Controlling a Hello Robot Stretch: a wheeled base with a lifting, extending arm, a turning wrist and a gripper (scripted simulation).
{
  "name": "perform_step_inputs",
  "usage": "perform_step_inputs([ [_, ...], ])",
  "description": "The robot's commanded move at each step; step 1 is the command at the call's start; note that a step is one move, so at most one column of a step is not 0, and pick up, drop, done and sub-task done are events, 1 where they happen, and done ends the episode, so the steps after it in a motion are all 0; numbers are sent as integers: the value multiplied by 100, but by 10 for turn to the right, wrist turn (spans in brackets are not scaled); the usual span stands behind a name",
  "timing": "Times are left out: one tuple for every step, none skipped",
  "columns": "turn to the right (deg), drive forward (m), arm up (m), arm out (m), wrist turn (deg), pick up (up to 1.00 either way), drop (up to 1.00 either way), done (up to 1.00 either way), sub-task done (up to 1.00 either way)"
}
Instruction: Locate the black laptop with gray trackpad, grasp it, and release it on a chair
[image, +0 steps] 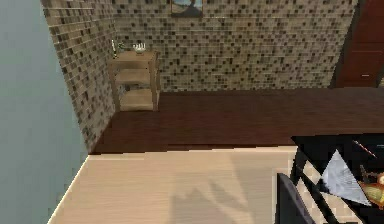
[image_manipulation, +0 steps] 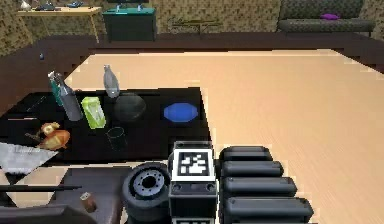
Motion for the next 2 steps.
perform_step_inputs([
  [120, 0, 0, 0, 0, 0, 0, 0, 0],
  [0, 30, 0, 0, 0, 0, 0, 0, 0],
])
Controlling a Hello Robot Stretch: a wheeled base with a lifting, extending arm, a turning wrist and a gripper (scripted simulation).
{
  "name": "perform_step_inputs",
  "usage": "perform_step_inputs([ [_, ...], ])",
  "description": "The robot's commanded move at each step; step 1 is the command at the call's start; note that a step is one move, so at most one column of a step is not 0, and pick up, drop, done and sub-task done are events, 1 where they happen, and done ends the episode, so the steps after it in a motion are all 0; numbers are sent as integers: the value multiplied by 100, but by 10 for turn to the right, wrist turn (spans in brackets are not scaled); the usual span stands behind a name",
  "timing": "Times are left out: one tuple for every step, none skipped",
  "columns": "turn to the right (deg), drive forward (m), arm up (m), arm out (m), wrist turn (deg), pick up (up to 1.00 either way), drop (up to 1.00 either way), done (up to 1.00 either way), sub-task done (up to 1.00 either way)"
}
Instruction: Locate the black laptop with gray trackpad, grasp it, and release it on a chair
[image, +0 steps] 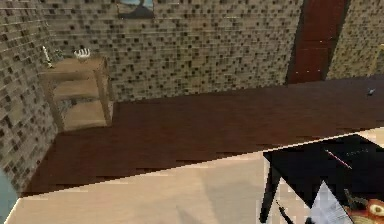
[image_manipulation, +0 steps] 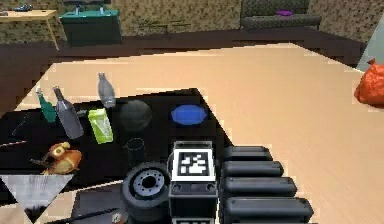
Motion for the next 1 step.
perform_step_inputs([
  [-390, 0, 0, 0, 0, 0, 0, 0, 0],
])
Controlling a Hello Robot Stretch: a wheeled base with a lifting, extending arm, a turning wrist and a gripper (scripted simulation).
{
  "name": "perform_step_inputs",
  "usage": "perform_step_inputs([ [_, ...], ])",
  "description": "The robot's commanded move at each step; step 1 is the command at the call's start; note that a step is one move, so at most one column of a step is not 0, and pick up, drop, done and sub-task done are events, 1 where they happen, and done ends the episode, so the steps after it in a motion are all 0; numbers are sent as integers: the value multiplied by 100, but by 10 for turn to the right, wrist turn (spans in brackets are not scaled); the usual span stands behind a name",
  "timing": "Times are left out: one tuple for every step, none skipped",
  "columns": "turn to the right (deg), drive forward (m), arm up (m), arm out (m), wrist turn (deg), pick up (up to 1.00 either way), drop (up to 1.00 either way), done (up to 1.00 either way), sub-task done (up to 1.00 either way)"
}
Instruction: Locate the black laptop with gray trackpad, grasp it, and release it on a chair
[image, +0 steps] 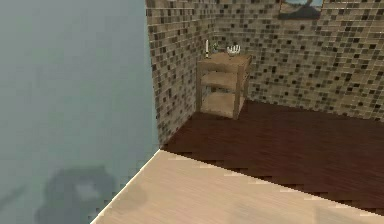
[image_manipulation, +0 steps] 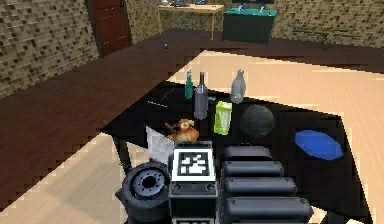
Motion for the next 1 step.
perform_step_inputs([
  [0, 0, 0, 14, 0, 0, 0, 0, 0],
])
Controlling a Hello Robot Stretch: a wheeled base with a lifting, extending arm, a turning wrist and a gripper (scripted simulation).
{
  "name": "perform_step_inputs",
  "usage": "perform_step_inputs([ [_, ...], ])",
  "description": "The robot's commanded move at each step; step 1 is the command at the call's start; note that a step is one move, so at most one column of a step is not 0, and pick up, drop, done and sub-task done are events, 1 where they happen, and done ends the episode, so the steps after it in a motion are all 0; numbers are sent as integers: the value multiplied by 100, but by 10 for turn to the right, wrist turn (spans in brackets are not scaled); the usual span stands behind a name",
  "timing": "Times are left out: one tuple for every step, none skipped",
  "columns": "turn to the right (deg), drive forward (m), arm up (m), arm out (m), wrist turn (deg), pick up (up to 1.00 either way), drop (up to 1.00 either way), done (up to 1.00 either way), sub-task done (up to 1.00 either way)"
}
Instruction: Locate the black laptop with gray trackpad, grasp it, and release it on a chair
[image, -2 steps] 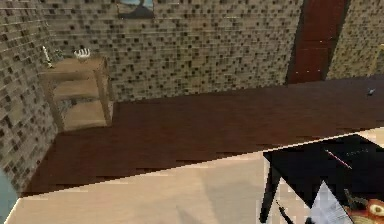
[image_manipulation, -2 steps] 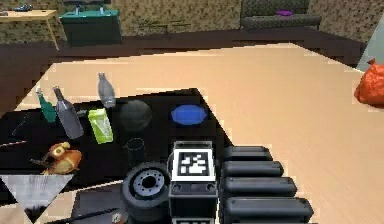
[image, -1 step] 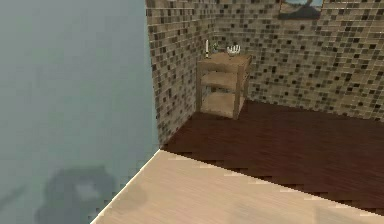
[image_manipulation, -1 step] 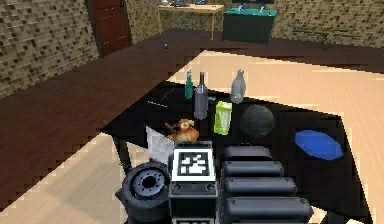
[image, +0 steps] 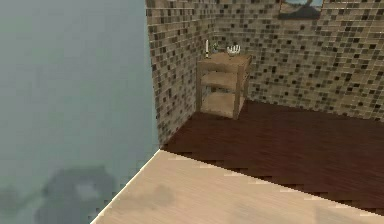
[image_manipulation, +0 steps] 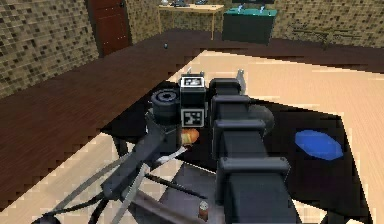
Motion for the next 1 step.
perform_step_inputs([
  [0, 0, 0, 0, 450, 0, 0, 0, 0],
])
